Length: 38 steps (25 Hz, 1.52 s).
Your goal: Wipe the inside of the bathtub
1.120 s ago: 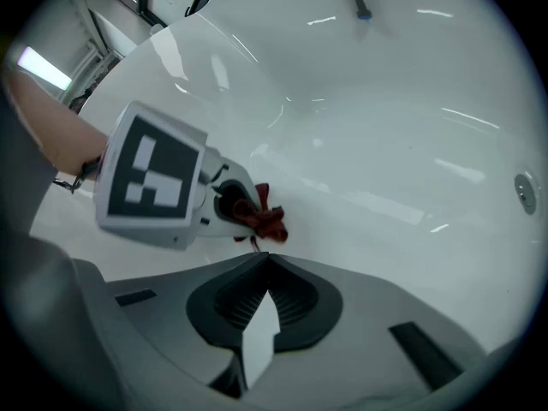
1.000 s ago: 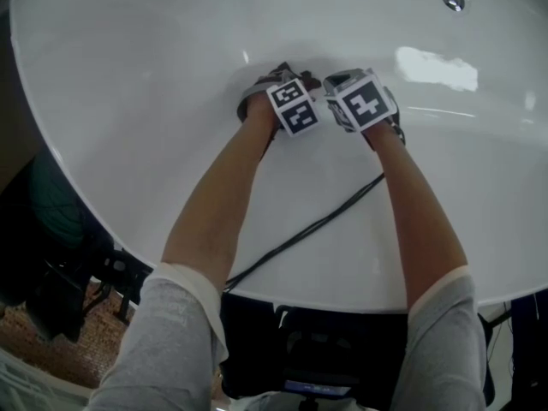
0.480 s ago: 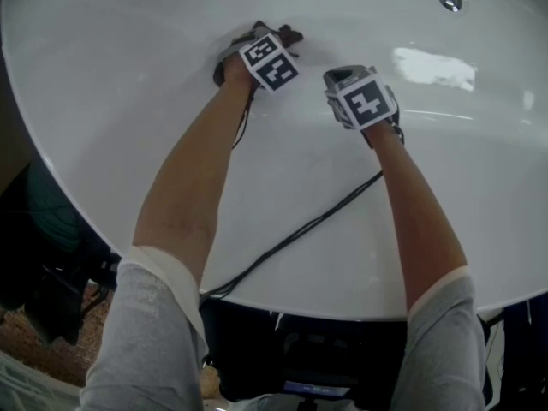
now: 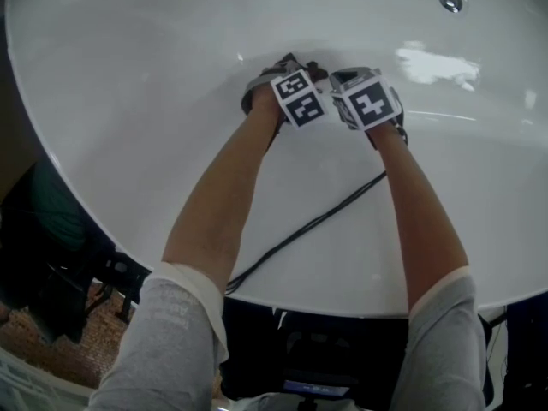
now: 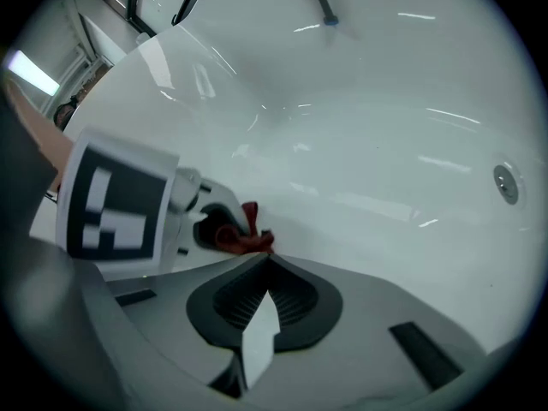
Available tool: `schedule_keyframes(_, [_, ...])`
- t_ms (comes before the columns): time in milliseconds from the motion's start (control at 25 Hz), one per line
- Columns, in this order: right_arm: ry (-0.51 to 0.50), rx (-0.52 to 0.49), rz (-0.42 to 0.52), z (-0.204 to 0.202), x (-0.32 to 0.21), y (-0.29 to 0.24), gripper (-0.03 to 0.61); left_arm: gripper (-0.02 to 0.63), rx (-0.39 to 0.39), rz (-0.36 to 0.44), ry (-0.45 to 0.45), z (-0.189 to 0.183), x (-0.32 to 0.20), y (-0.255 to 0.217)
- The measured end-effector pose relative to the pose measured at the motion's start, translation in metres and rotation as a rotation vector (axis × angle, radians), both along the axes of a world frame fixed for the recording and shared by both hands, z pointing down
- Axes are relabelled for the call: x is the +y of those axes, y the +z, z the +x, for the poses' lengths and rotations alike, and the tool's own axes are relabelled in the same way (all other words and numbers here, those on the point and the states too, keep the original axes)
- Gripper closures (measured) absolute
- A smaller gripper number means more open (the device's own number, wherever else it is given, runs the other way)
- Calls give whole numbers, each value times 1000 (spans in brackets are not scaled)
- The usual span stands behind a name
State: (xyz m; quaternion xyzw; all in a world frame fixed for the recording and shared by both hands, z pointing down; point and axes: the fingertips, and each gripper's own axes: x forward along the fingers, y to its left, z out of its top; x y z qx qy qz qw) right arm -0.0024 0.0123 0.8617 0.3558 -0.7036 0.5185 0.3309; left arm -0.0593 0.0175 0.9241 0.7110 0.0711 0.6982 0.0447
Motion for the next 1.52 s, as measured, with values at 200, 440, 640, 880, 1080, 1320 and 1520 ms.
schedule_keyframes(200, [-3, 71, -7, 20, 2, 9, 569, 535, 10, -71, 28, -4, 46, -1])
schedule_keyframes(440, [-4, 1, 2, 0, 5, -1, 569, 534, 30, 23, -19, -15, -11, 1])
schedule_keyframes(640, [-16, 11, -8, 0, 15, 3, 569, 529, -85, 115, -6, -44, -85, 1])
schedule_keyframes(880, [-30, 3, -18, -6, 18, 3, 569, 532, -251, -26, 52, -78, -52, -1])
schedule_keyframes(1080, [-23, -8, -5, -11, 14, 1, 569, 532, -336, -200, 131, -122, 15, -2])
schedule_keyframes(1320, [-23, -15, 19, -13, 4, -3, 569, 532, -369, -319, 265, -130, 47, -6])
schedule_keyframes(1520, [-34, -14, 21, -17, 5, -9, 569, 532, -359, -344, 274, -133, 53, -6])
